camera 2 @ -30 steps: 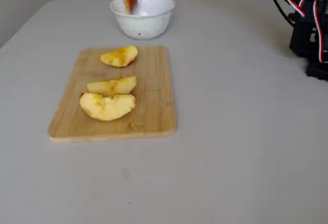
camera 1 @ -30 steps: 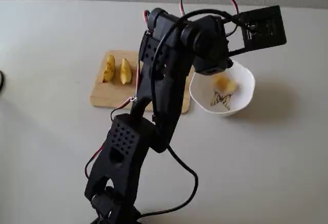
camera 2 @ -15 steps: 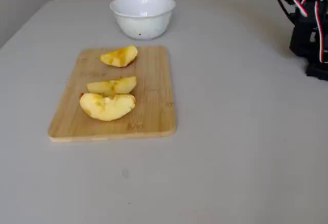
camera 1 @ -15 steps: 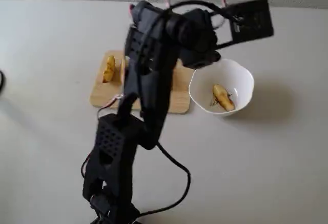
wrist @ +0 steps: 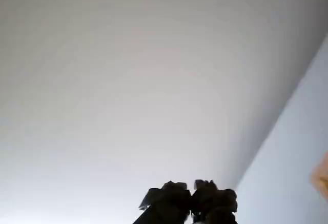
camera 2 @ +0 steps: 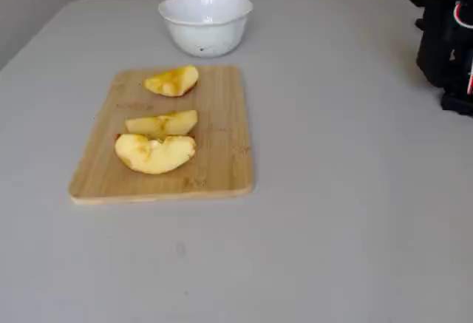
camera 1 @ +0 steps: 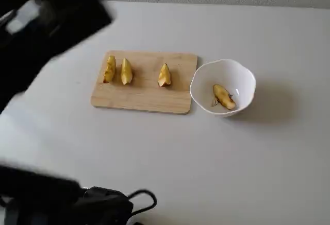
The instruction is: Pick up the second from the right apple slice from the cutting board and place it into the bowl
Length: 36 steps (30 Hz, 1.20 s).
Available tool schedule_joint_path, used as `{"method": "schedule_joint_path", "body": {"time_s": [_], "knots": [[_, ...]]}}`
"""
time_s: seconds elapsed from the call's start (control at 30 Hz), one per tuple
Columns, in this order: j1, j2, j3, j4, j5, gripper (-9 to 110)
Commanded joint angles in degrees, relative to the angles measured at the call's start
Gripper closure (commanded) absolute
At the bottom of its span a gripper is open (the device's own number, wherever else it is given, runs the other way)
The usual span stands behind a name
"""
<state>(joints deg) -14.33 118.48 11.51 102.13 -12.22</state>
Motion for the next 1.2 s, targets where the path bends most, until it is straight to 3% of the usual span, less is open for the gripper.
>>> {"method": "schedule_joint_path", "body": {"time_s": [0.0, 0.1, 0.23, 0.27, 0.4, 0.77, 1.17], "knots": [[-0.7, 17.8, 12.0, 1.4, 4.2, 102], [0.0, 35.4, 37.0, -8.3, 5.3, 101], [-1.0, 65.7, 82.6, -31.4, 6.3, 101], [-1.0, 70.0, 88.9, -31.3, 5.2, 100], [4.9, 70.1, 97.5, -24.3, 11.0, 101], [10.0, 70.0, 133.9, -24.1, 14.8, 101], [-0.9, 70.1, 146.0, -21.2, 9.8, 101]]}}
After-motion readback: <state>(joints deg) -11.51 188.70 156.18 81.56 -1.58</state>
